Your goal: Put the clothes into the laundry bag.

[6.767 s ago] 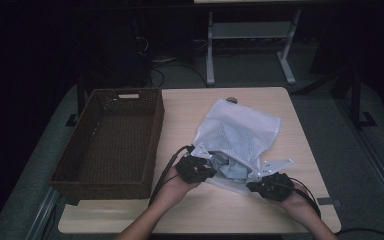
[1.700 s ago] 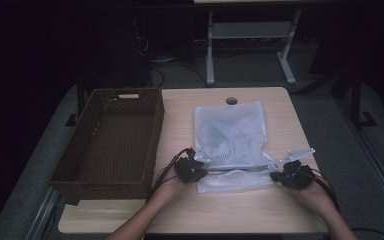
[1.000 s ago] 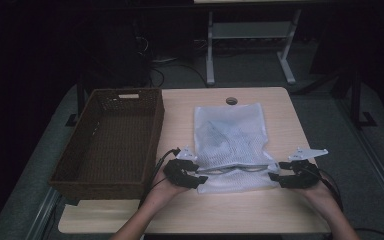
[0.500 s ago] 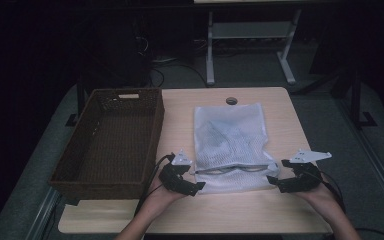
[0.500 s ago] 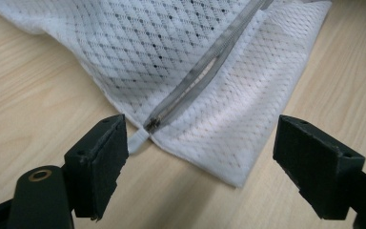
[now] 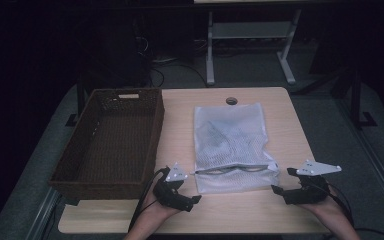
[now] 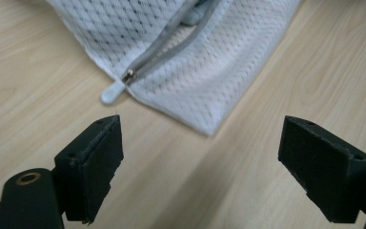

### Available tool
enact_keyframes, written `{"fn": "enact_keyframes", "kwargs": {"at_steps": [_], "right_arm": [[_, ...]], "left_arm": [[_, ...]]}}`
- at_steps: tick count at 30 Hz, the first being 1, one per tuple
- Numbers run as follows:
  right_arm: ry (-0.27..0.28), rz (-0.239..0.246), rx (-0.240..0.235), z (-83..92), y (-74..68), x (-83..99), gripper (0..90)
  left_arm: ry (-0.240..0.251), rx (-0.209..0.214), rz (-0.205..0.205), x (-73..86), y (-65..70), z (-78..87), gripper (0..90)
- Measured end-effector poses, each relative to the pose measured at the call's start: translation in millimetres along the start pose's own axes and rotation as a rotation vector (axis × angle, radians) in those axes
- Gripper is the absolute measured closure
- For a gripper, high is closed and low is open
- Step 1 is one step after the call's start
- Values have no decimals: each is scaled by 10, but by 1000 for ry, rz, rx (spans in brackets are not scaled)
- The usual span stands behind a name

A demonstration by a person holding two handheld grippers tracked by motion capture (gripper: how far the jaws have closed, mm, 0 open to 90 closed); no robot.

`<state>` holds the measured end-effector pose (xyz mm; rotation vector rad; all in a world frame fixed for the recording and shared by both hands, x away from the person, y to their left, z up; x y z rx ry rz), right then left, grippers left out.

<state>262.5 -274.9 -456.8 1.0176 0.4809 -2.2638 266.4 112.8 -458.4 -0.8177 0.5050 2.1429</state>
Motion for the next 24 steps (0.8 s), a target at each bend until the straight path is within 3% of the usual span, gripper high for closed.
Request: {"fn": "enact_keyframes", "kwargs": {"at_steps": [7, 11, 24], "right_arm": [[7, 9, 27, 88, -54, 174, 104], [-1, 41, 28, 80, -75, 176, 99], [7, 34, 30, 70, -51, 186, 97]], "left_arm": [[-6, -10, 6, 151, 15, 44, 135], [-17, 2, -13, 145, 4, 8, 135], [-19, -8, -25, 153, 2, -7, 135]]}}
Point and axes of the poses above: each handheld gripper's, and its own axes: z roughly backward along the jaws, x roughly out of its underside, y roughly to its right, the point moved 2 cm from there along -z, roughly forward along the jaws, and after that the axes turned 2 degrees about -x, right-handed, at the moved point
